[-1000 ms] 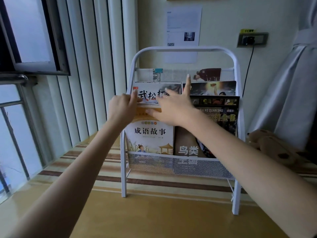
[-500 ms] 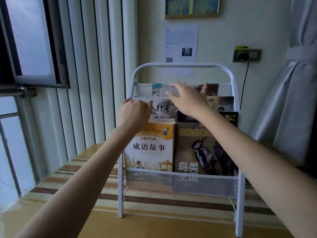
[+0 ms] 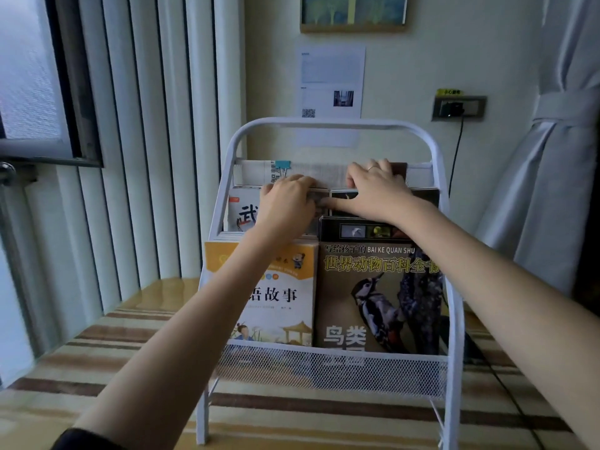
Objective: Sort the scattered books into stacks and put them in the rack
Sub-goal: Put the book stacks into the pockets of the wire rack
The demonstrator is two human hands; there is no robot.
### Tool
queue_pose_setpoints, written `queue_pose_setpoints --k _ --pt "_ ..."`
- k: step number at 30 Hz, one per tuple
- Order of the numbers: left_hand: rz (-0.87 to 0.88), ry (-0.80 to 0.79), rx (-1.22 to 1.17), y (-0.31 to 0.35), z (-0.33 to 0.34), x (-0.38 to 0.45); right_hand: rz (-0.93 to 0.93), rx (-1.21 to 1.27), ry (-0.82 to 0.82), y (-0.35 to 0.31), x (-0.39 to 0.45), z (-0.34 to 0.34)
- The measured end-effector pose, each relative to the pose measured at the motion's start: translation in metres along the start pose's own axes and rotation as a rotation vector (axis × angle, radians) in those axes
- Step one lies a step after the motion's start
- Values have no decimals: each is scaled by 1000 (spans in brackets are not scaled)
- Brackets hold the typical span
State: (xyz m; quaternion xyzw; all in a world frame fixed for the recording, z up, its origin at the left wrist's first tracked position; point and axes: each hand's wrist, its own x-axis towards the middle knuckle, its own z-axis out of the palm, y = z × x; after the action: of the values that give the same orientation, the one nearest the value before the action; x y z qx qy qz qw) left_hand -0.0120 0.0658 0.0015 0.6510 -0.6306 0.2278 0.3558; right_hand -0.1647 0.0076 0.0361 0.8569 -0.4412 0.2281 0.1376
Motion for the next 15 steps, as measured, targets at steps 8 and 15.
queue_pose_setpoints --k 8,15 --pt "-16 -6 46 0 2 -2 79 36 24 -11 7 8" --pt "14 -4 60 -4 4 -1 130 -40 120 -24 17 17"
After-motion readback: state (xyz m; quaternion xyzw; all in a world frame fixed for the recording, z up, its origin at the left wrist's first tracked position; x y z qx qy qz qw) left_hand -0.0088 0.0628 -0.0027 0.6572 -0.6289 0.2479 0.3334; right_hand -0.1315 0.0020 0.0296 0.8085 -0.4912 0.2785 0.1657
